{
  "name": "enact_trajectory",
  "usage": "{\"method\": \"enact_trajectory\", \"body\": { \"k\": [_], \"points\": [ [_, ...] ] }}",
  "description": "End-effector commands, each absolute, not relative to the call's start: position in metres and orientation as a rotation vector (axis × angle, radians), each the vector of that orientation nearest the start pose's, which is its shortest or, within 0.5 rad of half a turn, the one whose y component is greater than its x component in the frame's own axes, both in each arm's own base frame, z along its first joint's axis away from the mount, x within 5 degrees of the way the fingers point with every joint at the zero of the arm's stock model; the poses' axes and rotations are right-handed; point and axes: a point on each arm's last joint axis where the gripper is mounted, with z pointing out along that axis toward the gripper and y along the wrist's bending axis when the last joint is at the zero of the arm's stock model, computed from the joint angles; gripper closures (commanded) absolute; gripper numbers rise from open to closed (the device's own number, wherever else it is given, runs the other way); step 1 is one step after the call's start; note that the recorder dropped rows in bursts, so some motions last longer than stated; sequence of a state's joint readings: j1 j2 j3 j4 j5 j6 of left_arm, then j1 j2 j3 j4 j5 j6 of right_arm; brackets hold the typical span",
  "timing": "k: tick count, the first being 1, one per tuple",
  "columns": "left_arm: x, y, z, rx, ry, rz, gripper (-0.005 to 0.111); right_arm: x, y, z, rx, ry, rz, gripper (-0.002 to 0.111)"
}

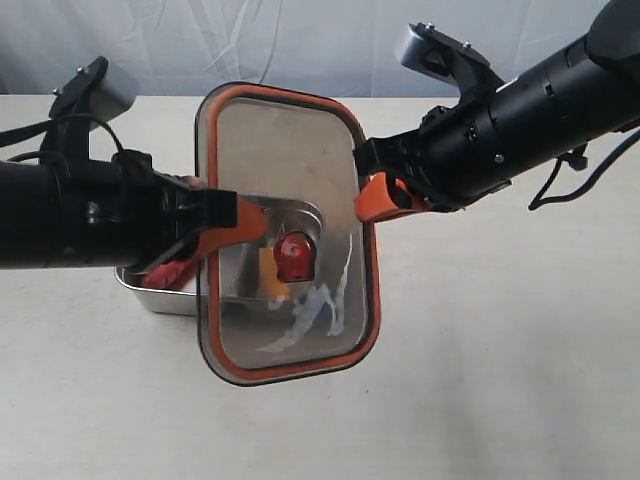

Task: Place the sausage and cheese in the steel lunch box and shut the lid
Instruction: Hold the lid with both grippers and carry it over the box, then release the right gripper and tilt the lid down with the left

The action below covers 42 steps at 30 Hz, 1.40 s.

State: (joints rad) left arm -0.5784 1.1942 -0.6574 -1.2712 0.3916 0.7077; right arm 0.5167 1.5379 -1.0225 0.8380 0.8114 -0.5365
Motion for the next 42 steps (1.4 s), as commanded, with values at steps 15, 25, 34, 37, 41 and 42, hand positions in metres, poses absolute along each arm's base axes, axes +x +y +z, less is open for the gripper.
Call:
{"method": "enact_trajectory", "body": {
  "k": [15,25,34,37,41,42],
  "points": [
    [0.209,-0.144,0.298,0.941,1.858,-0.242,0.107,0.222,0.140,0.325,-0.665,2.333,0.725,0.066],
    [0.215,-0.132,0.296,1.385,1.596,0.250,0.107,0.209,0.133,0.341,-0.653,2.283,0.706,0.066],
    [0.219,-0.131,0.279,1.479,1.589,0.469,0.107,0.209,0.133,0.341,-0.643,2.287,0.710,0.066],
    [0.215,-0.141,0.266,1.572,1.551,0.557,0.107,0.208,0.133,0.341,-0.646,2.290,0.711,0.066],
    [0.215,-0.153,0.252,1.544,1.528,0.724,0.107,0.207,0.132,0.340,-0.664,2.306,0.708,0.066],
    [0.215,-0.157,0.250,1.508,1.519,0.760,0.107,0.207,0.132,0.340,-0.667,2.308,0.706,0.066]
  ]
}}
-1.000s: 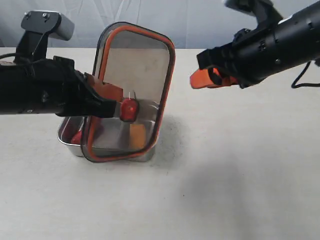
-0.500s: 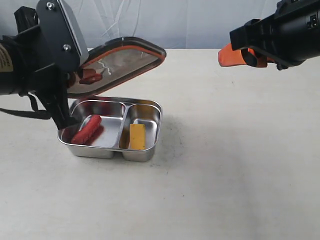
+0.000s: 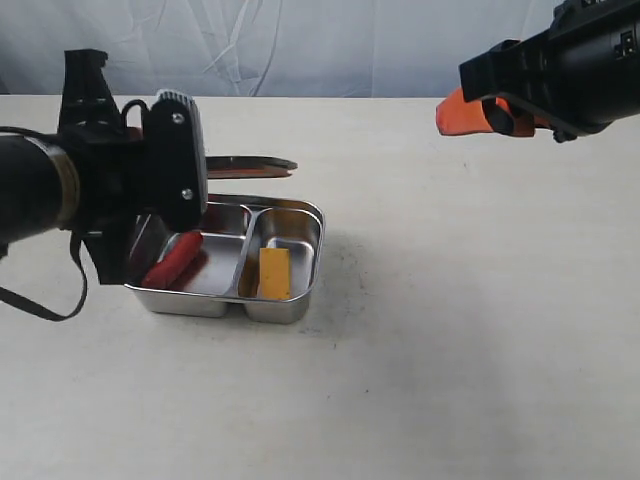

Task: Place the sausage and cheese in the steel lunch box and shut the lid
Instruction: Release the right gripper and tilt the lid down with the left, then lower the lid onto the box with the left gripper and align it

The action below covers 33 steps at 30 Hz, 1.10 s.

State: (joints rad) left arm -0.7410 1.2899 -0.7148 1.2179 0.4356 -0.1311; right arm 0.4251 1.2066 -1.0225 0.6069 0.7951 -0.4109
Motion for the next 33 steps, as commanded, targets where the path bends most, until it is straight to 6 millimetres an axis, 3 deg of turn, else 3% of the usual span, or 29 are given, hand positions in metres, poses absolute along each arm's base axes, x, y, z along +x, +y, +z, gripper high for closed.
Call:
{"method": "enact_trajectory", "body": {
  "k": [1,7,18,33],
  "points": [
    [0.214,-0.161,0.248,1.485,1.500,0.777,0.107,0.207,0.132,0.339,-0.670,2.309,0.702,0.066],
    [0.213,-0.178,0.225,1.455,1.499,0.799,0.107,0.207,0.132,0.339,-0.678,2.313,0.690,0.066],
    [0.218,-0.189,0.186,1.496,1.580,0.853,0.107,0.206,0.130,0.337,-0.703,2.324,0.661,0.066],
    [0.207,-0.207,0.165,1.611,1.541,0.825,0.107,0.206,0.130,0.337,-0.708,2.330,0.656,0.066]
  ]
}}
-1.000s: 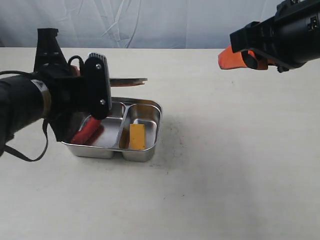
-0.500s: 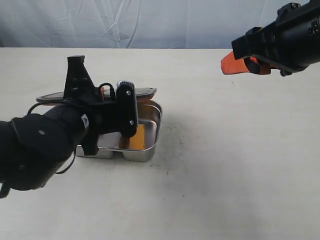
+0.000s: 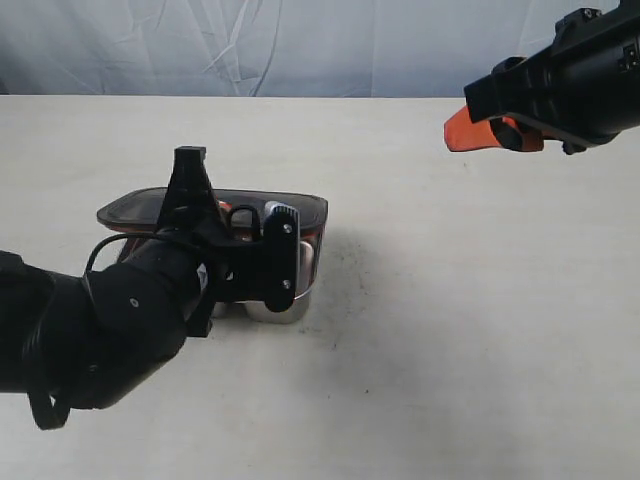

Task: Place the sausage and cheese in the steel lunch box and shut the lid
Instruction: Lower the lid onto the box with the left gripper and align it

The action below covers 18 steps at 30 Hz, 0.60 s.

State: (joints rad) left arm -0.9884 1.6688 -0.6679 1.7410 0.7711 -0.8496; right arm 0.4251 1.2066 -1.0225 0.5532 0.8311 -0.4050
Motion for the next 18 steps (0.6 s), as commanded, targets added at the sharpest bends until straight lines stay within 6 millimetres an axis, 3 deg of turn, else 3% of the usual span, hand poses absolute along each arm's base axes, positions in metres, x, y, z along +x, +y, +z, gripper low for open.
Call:
{"method": "enact_trajectory", "body": {
  "k": [1,10,18],
  "points": [
    [0.207,-0.206,0.163,1.614,1.558,0.827,0.107,0.206,0.130,0.337,-0.710,2.332,0.657,0.066],
    [0.203,-0.207,0.147,1.652,1.653,0.763,0.102,0.205,0.130,0.336,-0.706,2.341,0.662,0.066],
    [0.201,-0.207,0.144,1.647,1.704,0.717,0.076,0.205,0.130,0.336,-0.706,2.341,0.662,0.066]
  ]
}}
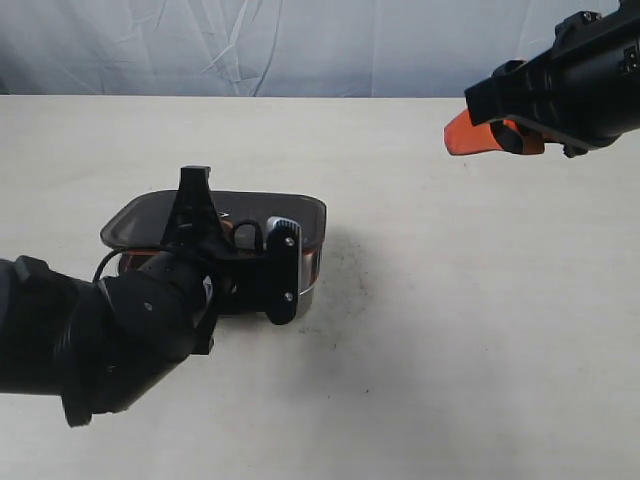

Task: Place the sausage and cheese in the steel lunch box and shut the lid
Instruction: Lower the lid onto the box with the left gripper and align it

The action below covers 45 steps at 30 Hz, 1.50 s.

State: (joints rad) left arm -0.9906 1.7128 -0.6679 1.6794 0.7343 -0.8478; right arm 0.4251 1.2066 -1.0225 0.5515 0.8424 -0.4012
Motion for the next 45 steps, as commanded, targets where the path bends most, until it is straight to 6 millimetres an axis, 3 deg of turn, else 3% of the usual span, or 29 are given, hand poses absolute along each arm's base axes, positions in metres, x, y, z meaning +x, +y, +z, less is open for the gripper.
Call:
{"method": "enact_trajectory", "body": {
  "k": [1,5,21,27,33,45],
  "points": [
    [0.200,-0.208,0.143,1.648,1.717,0.701,0.072,0.205,0.130,0.336,-0.706,2.341,0.662,0.066],
    [0.200,-0.206,0.142,1.631,1.746,0.700,0.064,0.205,0.130,0.336,-0.698,2.344,0.665,0.066],
    [0.193,-0.200,0.136,1.622,1.908,0.667,0.064,0.204,0.130,0.336,-0.709,2.357,0.670,0.066],
    [0.189,-0.203,0.140,1.656,1.868,0.654,0.063,0.204,0.130,0.336,-0.709,2.357,0.670,0.066],
    [0.185,-0.207,0.145,1.658,1.847,0.630,0.047,0.204,0.130,0.336,-0.709,2.357,0.670,0.066],
    [0.182,-0.212,0.152,1.672,1.802,0.710,0.047,0.204,0.130,0.336,-0.709,2.357,0.670,0.066]
  ]
}}
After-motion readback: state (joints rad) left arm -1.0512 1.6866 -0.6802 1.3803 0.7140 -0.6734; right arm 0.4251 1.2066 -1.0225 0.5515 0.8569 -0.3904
